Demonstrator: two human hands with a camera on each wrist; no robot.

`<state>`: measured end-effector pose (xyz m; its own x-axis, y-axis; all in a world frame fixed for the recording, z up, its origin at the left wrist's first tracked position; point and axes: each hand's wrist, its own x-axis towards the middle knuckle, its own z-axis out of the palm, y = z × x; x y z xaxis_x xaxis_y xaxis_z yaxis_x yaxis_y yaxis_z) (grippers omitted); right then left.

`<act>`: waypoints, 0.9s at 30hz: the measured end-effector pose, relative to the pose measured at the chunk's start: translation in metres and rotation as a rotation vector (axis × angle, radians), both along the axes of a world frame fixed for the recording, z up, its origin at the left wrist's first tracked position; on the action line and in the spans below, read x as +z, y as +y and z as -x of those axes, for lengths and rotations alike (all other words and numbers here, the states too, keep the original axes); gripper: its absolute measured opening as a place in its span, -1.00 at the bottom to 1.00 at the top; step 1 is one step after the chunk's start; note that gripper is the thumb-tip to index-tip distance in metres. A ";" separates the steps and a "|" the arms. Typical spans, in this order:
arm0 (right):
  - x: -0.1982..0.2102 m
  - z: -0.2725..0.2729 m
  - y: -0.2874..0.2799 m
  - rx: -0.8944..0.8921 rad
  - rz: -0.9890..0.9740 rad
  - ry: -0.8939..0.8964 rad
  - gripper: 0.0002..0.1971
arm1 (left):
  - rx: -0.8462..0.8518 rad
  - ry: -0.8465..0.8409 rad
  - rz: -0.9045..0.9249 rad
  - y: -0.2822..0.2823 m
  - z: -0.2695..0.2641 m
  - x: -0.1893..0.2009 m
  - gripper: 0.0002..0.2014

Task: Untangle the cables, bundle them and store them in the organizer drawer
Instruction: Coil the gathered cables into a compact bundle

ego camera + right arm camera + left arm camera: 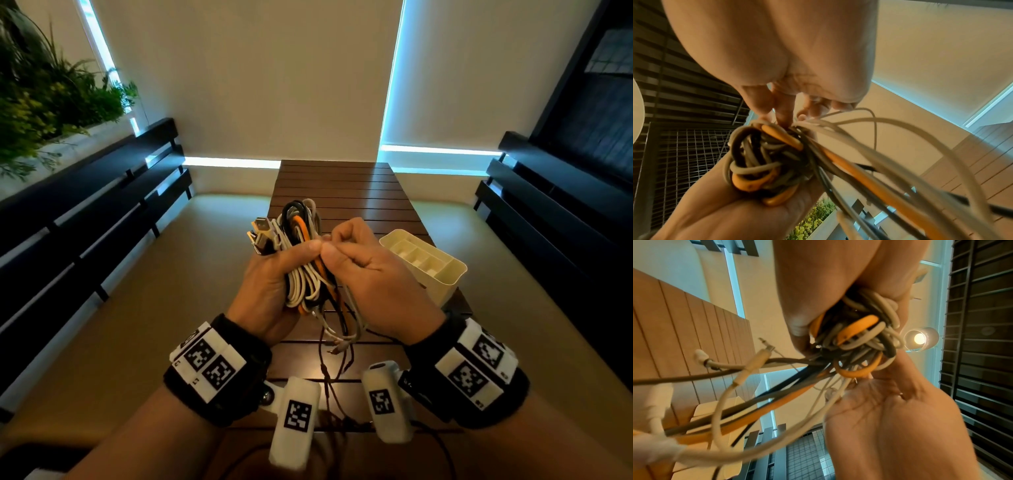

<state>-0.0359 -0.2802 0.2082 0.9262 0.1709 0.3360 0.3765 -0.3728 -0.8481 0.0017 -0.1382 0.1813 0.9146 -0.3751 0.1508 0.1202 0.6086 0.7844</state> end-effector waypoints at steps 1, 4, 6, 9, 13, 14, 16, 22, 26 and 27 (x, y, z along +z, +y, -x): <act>0.000 0.001 0.001 0.004 -0.016 0.023 -0.70 | -0.007 0.004 -0.007 0.000 0.001 0.000 -0.77; 0.001 0.005 0.001 0.075 -0.014 0.085 -0.65 | -0.017 0.004 -0.024 0.004 0.002 -0.004 -0.78; 0.001 0.006 -0.001 0.092 0.054 0.082 -0.73 | 0.006 -0.007 -0.034 0.004 0.001 -0.005 -0.76; -0.006 0.010 -0.005 -0.046 -0.128 0.037 -0.83 | 0.094 -0.003 -0.070 0.004 0.001 0.000 -0.74; -0.006 0.021 -0.012 -0.141 -0.497 0.158 -0.71 | 0.284 0.013 -0.135 0.018 -0.008 0.008 -0.83; -0.005 0.025 -0.008 -0.064 -0.498 0.261 -0.61 | 0.318 0.004 -0.127 0.021 -0.010 0.010 -0.84; -0.009 0.032 0.006 0.084 -0.460 0.457 -0.52 | 0.344 -0.016 -0.107 0.023 -0.011 0.014 -0.85; -0.021 0.019 0.030 0.033 -0.771 0.567 -0.51 | 0.079 0.053 -0.021 0.014 0.009 0.007 -0.75; -0.021 0.013 0.025 -0.018 -0.975 0.560 -0.59 | -0.098 0.136 0.112 0.012 0.022 -0.004 -0.71; -0.020 0.013 0.024 -0.033 -0.990 0.553 -0.58 | -0.131 0.153 0.149 0.012 0.025 -0.006 -0.69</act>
